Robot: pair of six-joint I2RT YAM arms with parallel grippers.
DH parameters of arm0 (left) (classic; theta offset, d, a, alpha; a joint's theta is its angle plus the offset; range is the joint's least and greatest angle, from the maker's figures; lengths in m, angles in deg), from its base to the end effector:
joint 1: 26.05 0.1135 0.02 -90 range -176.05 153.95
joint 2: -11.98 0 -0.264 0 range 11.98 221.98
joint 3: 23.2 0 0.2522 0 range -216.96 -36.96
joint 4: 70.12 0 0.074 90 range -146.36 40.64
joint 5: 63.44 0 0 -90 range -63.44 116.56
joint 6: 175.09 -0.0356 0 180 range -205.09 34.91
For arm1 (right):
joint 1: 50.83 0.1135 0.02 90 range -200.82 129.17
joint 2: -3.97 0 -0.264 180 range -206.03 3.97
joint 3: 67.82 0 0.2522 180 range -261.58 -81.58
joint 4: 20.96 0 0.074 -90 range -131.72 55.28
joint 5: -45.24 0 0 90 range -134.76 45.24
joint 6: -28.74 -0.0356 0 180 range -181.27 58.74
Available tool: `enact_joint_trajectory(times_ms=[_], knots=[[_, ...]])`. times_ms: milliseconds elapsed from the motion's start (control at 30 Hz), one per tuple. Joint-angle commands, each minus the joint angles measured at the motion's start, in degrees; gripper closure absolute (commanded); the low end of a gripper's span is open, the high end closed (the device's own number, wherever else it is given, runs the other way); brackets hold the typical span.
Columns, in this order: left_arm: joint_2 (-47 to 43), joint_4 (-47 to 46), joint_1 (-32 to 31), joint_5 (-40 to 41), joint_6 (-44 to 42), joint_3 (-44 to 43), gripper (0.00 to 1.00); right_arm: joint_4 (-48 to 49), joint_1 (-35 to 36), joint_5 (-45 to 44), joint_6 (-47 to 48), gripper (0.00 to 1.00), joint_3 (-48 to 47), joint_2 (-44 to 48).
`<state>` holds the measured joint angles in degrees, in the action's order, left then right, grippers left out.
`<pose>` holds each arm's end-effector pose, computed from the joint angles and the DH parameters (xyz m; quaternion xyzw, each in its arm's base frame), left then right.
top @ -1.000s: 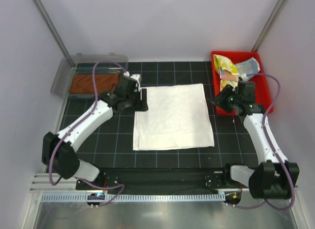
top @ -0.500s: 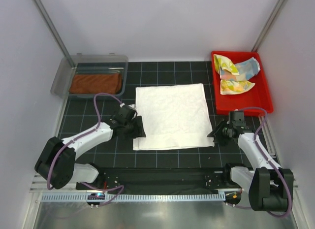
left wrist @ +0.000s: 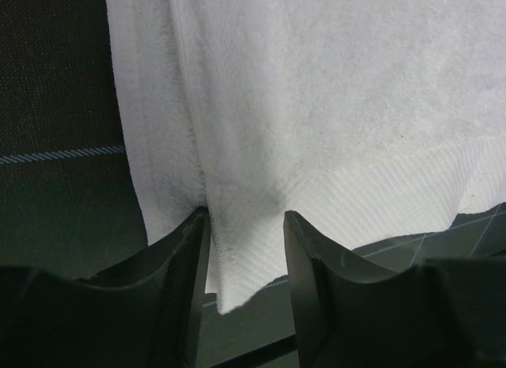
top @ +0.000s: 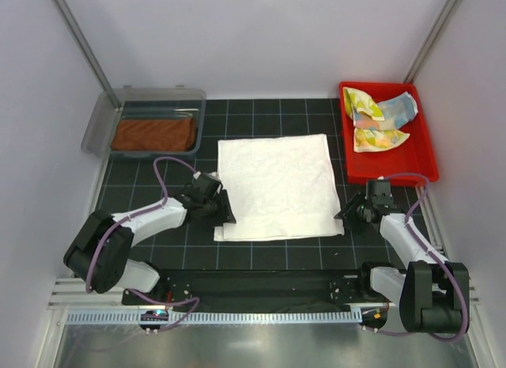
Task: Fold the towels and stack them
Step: Fold the towel
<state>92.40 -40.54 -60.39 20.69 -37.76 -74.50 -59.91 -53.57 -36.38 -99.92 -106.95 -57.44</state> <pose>0.2070 -0.1459 0.1576 -0.0951 0.9571 -0.2135 0.1716 0.1796 -0.0034 0.1540 0.3245 0.9101 0.1437 0.2139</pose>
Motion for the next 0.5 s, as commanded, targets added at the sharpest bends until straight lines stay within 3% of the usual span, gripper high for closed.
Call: enact_joint_trajectory(times_ms=[0,167,200,300,467], knots=[[1.2,-2.6,-0.3,0.2,0.7,0.5,0.56,2.8,0.1,-3.0,-0.9,0.50,0.7,1.0],[3.2,-1.1,-0.3,2.7,-0.3,-0.3,0.73,3.8,0.1,-2.3,-0.7,0.50,1.5,1.6],[3.7,0.3,-0.3,3.7,-0.6,-0.9,0.81,3.7,0.1,-1.7,-0.9,0.50,2.0,0.9],[4.2,2.3,-0.3,5.3,-1.5,-1.6,0.93,4.0,0.1,0.6,-1.7,0.49,2.8,0.8],[2.5,3.9,-0.2,6.7,-1.9,-2.2,0.99,2.3,0.1,-0.6,-3.1,0.41,4.1,6.1]])
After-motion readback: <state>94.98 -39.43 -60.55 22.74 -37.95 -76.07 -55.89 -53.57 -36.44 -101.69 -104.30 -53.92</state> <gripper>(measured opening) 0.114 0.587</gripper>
